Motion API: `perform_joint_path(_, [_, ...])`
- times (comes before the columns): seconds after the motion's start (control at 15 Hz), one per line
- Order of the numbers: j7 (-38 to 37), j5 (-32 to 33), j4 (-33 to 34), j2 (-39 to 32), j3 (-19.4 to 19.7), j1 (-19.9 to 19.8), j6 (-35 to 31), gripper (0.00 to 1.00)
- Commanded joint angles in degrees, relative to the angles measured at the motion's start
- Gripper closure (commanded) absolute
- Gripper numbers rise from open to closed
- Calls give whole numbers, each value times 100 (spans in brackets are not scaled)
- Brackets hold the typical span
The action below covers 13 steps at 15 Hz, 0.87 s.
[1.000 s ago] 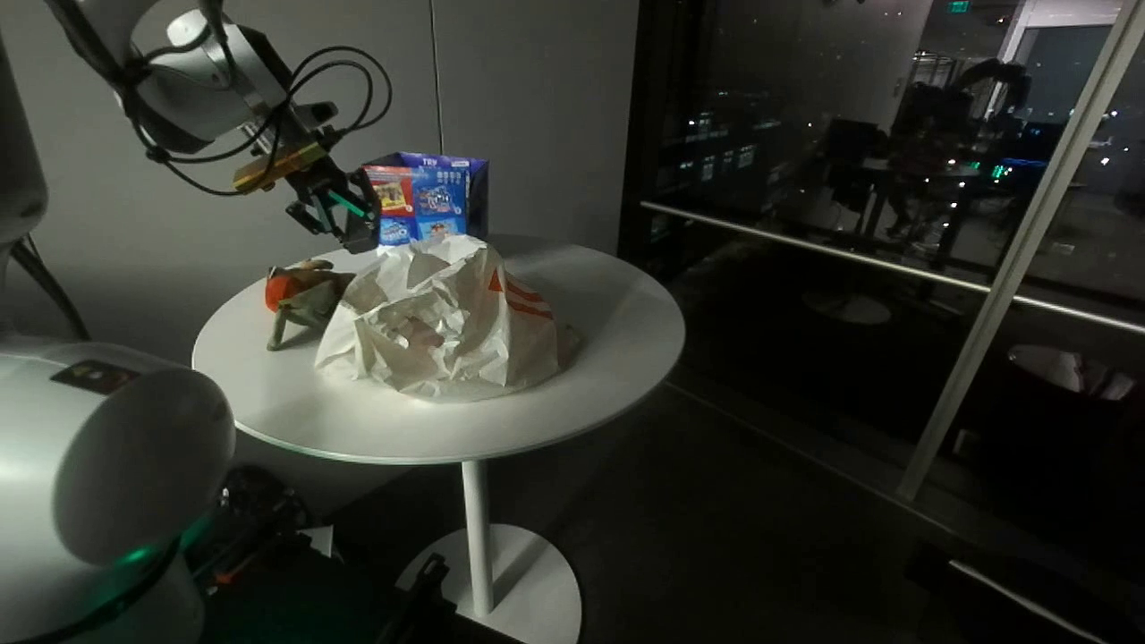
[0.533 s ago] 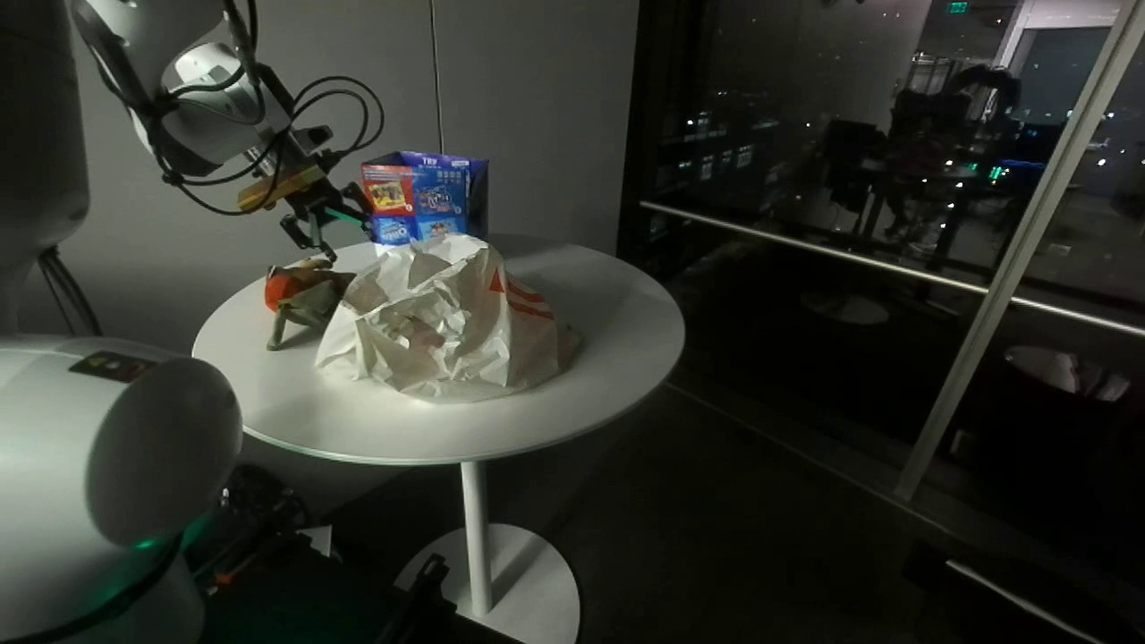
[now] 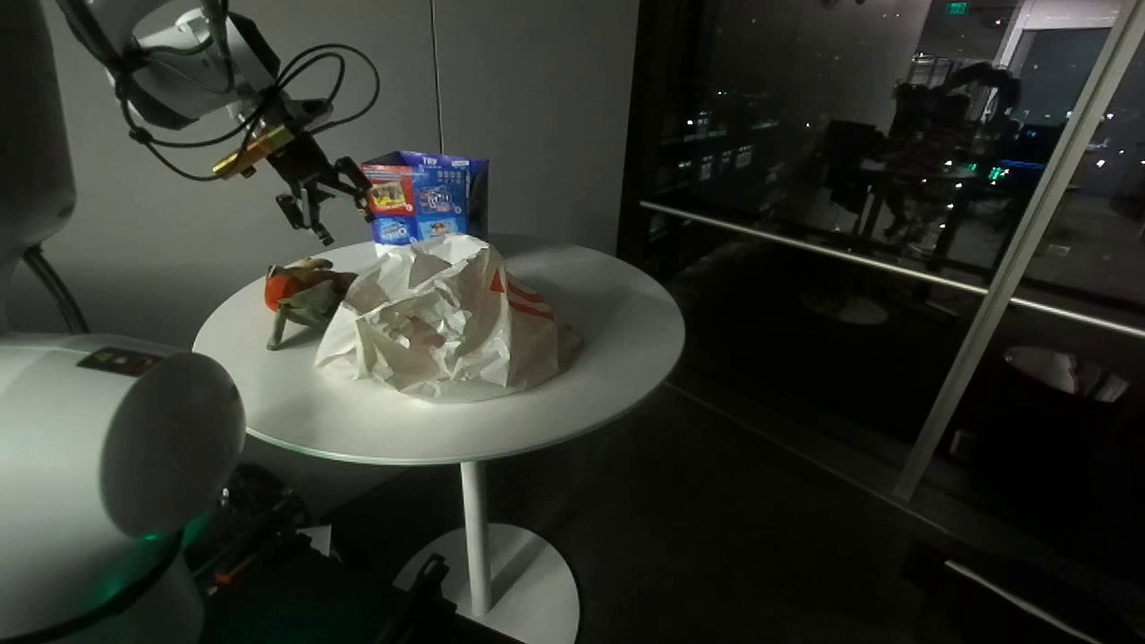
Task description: Remove the moose, radish and eraser from the plastic bag and place them on the table.
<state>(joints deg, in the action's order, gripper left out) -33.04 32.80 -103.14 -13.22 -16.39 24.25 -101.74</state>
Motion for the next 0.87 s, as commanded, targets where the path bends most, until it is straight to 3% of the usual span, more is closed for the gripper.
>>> perform_joint_path(0.0, [96, -829, 144, 490, 49, -77, 1247, 0])
perform_joint_path(0.47, [913, -1956, -179, 1275, 57, -507, 1192, 0])
perform_joint_path(0.53, [617, -1711, 38, 1042, -26, -431, 1372, 0])
perform_joint_path(0.8, [778, -1833, -36, 1107, -10, -524, 1333, 0])
